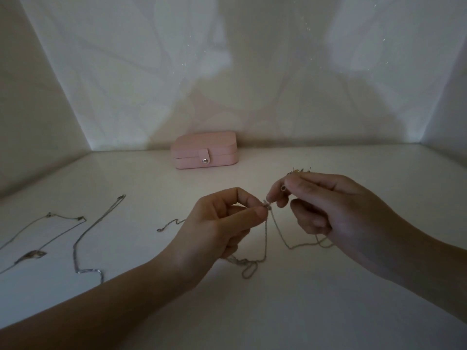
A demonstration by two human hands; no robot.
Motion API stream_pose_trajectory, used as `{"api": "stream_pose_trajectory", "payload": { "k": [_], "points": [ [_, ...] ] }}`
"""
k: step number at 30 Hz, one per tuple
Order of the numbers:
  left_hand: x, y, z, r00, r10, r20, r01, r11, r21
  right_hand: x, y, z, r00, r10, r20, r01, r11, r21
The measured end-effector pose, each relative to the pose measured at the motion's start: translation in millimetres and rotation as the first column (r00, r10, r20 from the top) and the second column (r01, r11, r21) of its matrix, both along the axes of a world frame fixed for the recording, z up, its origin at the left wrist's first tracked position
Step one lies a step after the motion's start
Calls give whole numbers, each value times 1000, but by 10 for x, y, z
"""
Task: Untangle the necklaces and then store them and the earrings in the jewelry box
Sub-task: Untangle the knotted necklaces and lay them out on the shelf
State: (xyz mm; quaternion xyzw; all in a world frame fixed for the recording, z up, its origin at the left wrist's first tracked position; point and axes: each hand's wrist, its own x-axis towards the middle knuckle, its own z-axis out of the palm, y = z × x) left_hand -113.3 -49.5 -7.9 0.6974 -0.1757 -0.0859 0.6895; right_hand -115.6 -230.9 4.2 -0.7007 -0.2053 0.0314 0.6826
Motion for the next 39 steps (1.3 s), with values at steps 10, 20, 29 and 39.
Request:
{"api": "stream_pose_trajectory", "payload": {
  "k": [10, 20, 29, 39],
  "points": [
    [-39, 4, 28, 999, -5, 45, 4, 1000, 26, -3, -14, 12, 997, 5, -78, -2, 999, 39],
    [-24, 55, 58, 983, 33, 179, -50, 994, 95, -9, -54, 111, 1000, -7, -7, 7, 999, -45],
    [-14, 61, 57, 997, -63, 39, 60, 996, 70, 23, -61, 78, 1000, -26, -8, 26, 1000, -4],
    [-49, 32, 41, 994, -63, 89, 59, 997, 54, -14, -25, 9, 998, 4, -65, -24, 953, -302]
  ]
}}
